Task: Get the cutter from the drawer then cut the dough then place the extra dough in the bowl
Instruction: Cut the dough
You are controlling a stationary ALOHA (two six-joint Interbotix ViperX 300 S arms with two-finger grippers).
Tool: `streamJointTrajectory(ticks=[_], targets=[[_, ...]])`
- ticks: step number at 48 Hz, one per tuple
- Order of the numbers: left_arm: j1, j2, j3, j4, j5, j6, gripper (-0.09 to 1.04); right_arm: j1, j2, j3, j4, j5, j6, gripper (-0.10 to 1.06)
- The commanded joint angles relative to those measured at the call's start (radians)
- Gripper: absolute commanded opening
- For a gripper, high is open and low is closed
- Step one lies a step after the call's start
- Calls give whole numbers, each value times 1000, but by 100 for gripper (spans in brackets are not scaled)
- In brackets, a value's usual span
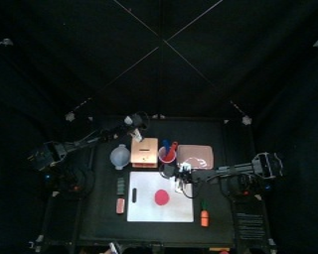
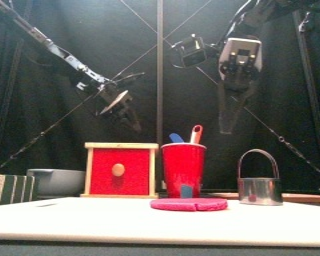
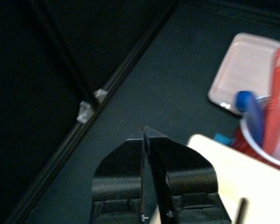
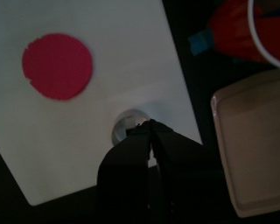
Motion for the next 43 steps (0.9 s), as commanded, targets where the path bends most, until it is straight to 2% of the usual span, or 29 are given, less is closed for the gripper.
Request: streamJointTrajectory(ticks=[1, 5, 8, 19, 23, 35, 43], targets=[[-74, -54, 44, -46, -109, 0, 43, -6, -61, 20, 31, 0, -8, 30], [-127, -77, 80, -91, -170, 2, 43, -6, -81, 35, 46, 0, -11, 34], [-176, -103, 103, -120, -218, 2, 43, -6, -101, 49, 49, -2, -14, 42], [-357, -186, 176, -132, -407, 6, 43, 2, -141, 107, 44, -23, -15, 83], [-419, -202, 225, -114, -503, 3, 43, 6, -133, 124, 37, -40, -14, 91], [-575, -206, 367, -114, -765, -3, 44, 18, -69, 133, 28, -86, -14, 94], [-640, -206, 396, -118, -808, -11, 44, 37, -18, 123, -11, -94, -15, 94]])
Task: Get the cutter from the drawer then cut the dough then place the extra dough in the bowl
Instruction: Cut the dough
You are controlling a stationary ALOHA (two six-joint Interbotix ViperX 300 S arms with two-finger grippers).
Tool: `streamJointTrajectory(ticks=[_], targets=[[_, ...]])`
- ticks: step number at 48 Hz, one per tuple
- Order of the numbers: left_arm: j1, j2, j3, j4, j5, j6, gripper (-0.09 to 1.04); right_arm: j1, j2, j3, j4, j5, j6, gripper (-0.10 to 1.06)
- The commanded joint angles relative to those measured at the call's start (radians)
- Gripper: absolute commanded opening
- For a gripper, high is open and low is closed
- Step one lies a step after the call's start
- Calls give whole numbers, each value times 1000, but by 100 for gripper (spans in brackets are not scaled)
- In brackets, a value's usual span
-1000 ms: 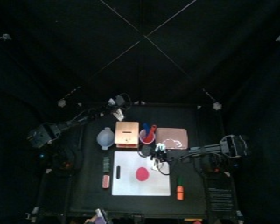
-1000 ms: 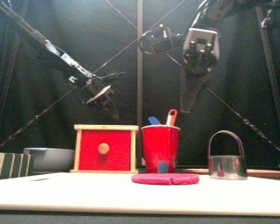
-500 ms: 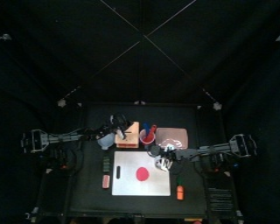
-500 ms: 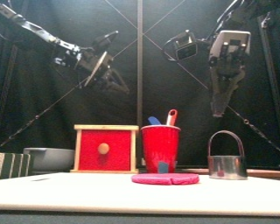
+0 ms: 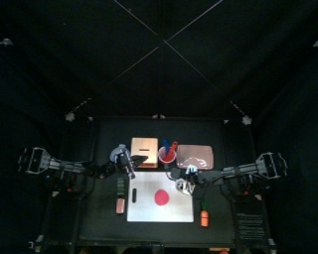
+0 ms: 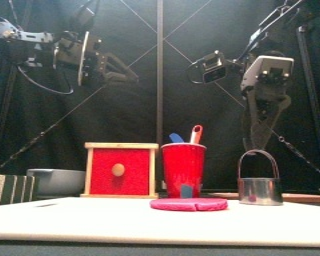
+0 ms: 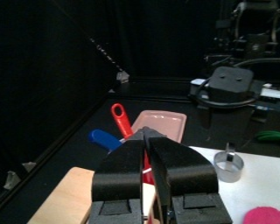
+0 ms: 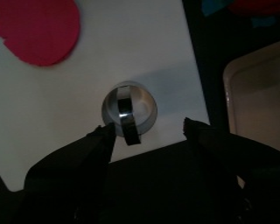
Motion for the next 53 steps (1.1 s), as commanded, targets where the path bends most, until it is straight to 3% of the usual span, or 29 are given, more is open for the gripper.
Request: streamJointTrajectory(ticks=[1, 14, 28, 37, 53], targets=[[-31, -9, -11, -6, -20, -3, 44, 12, 8, -25, -26, -6, 0, 94], [-40, -11, -6, -29, -20, -3, 44, 48, 44, -40, -54, -15, -3, 90], [-41, -9, 6, -81, -21, -5, 44, 54, 54, -41, -52, -17, -3, 61], [-43, -11, 11, -123, -20, -8, 44, 66, 54, -66, -44, 3, 2, 49], [-37, -9, 43, -192, -20, -3, 44, 100, 120, -284, -29, 107, 2, 48]])
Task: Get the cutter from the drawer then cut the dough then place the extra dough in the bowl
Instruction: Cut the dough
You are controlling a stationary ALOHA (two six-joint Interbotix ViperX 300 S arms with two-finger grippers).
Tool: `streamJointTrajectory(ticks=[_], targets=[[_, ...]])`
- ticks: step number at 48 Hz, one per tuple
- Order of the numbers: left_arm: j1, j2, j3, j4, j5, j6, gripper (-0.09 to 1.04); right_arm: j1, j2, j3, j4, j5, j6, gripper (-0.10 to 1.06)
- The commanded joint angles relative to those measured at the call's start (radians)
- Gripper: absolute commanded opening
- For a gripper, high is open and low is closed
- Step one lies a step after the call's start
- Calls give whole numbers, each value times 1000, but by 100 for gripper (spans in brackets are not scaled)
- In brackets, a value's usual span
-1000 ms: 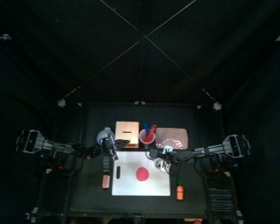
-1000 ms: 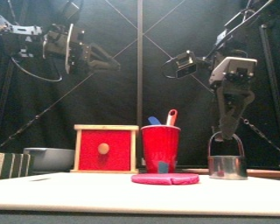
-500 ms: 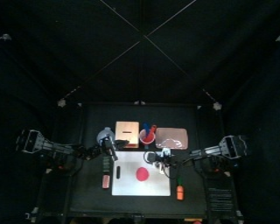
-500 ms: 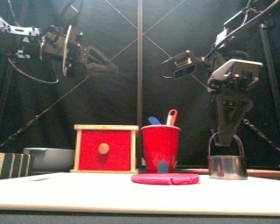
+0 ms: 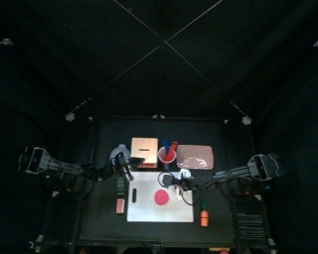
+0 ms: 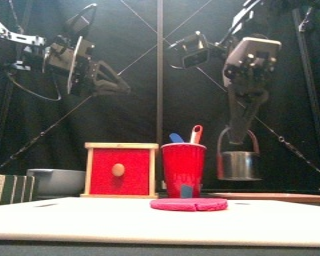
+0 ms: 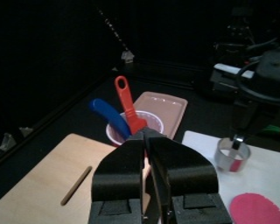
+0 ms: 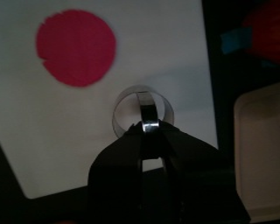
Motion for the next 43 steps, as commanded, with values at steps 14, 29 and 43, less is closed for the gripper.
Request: streamJointTrajectory(ticks=[14, 29, 43], targets=[[-3, -9, 28, -18, -11, 3, 44, 32, 156, -241, 49, 25, 0, 48], [-5, -9, 55, -20, -11, 2, 44, 52, 255, -347, 61, 63, 0, 48], [-6, -11, 61, -26, -11, 0, 44, 61, 299, -376, 48, 92, 0, 48]])
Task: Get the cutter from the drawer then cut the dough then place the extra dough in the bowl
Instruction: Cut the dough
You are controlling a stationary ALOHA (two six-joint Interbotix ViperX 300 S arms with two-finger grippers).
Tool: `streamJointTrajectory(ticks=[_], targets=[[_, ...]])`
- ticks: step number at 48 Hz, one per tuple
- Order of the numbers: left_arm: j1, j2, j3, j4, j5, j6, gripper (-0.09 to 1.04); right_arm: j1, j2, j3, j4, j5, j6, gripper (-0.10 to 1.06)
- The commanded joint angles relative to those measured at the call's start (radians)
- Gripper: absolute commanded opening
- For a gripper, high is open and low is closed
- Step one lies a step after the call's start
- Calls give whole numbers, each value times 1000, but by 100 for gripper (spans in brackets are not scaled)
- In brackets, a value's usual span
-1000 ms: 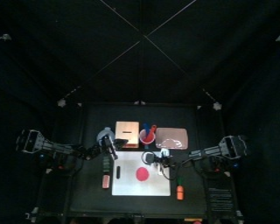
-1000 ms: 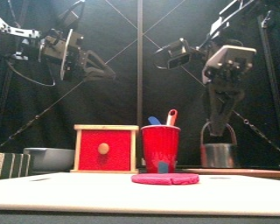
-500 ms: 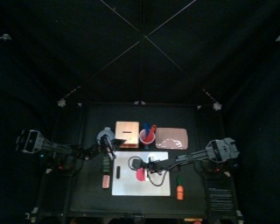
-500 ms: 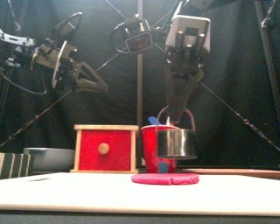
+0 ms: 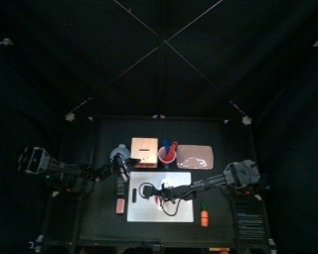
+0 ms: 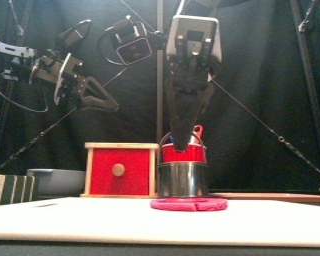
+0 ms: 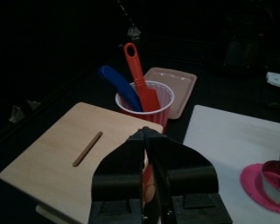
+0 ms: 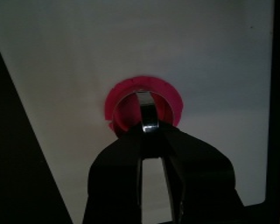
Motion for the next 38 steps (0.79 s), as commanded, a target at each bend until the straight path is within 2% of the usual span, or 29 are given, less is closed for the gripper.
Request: streamJointTrajectory(ticks=[1, 19, 38], targets=[[-2, -9, -15, -3, -9, 0, 44, 2, -17, -28, -11, 17, 0, 48], [-2, -11, -14, -3, -9, 0, 44, 2, -17, -44, -34, 66, 0, 48], [-2, -9, -9, -3, -9, 0, 44, -3, -17, -54, -54, 58, 0, 48]])
